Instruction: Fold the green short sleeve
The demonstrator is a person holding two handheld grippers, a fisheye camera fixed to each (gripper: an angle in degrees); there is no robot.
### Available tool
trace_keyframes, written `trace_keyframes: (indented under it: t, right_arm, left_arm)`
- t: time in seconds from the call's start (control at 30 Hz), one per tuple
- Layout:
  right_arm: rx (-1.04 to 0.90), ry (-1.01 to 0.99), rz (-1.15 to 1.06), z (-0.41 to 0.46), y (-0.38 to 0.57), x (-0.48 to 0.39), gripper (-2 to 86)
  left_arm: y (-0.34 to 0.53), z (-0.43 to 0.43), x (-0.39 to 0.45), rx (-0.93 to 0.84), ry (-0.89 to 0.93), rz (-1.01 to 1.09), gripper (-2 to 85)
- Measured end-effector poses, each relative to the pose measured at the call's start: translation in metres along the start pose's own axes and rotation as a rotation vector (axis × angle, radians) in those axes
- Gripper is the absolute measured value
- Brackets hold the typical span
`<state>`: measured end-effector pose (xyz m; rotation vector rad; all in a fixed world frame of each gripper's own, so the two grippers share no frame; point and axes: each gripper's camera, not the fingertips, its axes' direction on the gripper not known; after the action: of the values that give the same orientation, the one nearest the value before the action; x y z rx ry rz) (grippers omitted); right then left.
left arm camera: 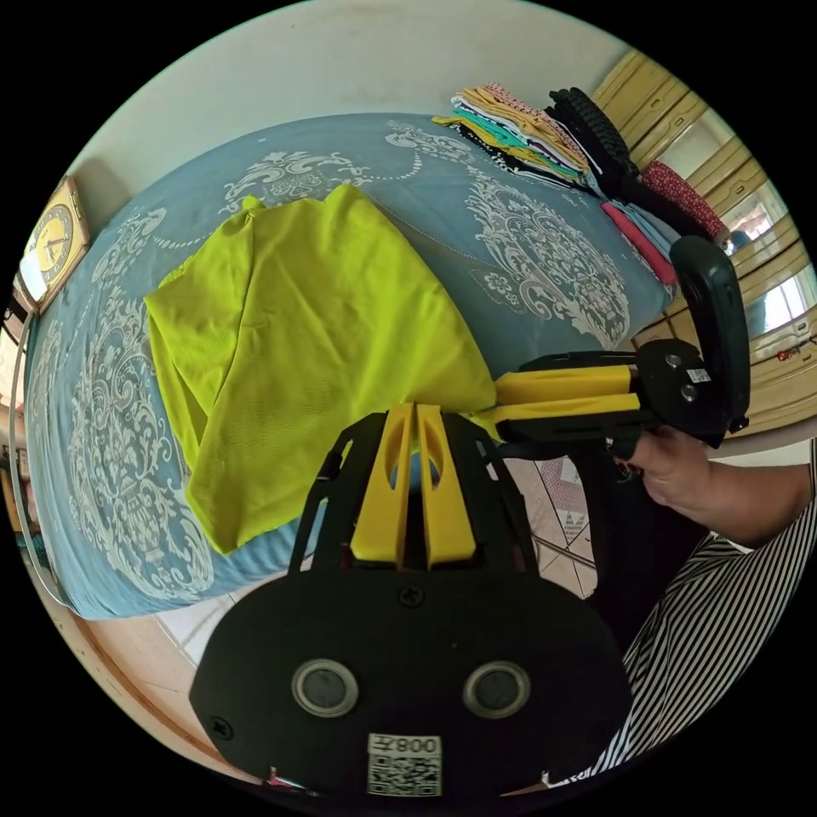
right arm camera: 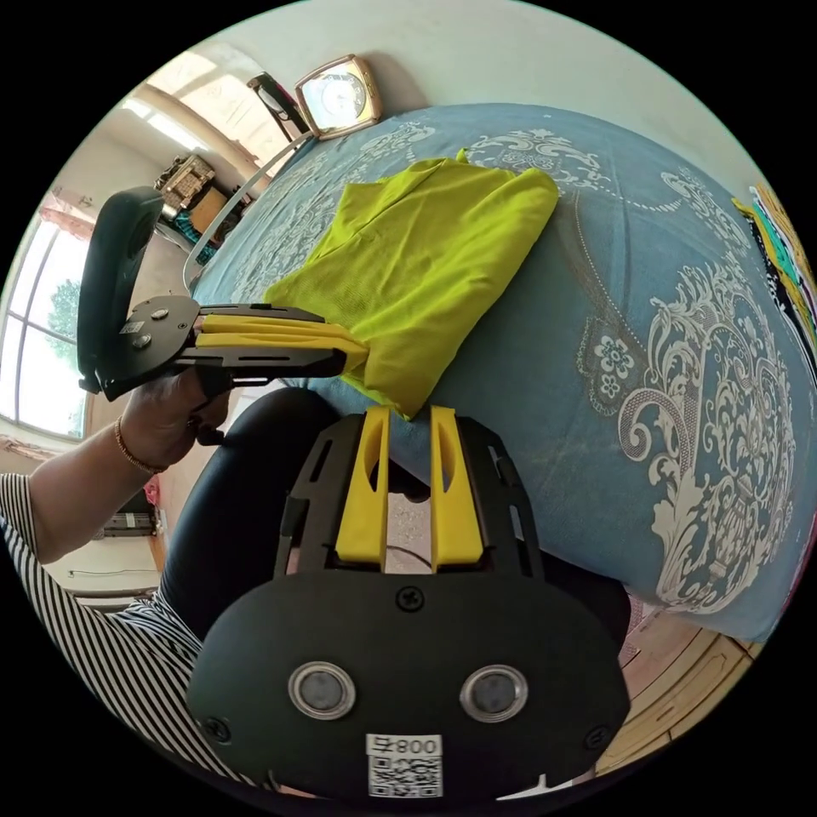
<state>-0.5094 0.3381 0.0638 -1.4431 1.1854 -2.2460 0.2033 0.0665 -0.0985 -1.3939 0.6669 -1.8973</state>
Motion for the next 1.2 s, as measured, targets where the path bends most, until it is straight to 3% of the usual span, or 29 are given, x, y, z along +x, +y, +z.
trace_keyframes:
  t: [0.53, 0.73, 1.2]
  right_arm:
    - [0.016, 0.249, -0.175, -0.014, 0.021, -0.114, 1.1]
    - [-0.04, 0.432, -0.342, 0.012, 0.029, -0.163, 0.6]
    - [-0.008, 0.148, -0.172, 0.036, 0.045, -0.145, 0.6]
  left_arm:
    - [-0.018, -0.055, 0.033, 0.058, -0.065, 0.006, 0.5]
    - [-0.019, -0.043, 0.036, -0.039, -0.043, -0.022, 0.5]
    - [0.019, -0.08, 0.054, 0.004, 0.037, -0.153, 0.7]
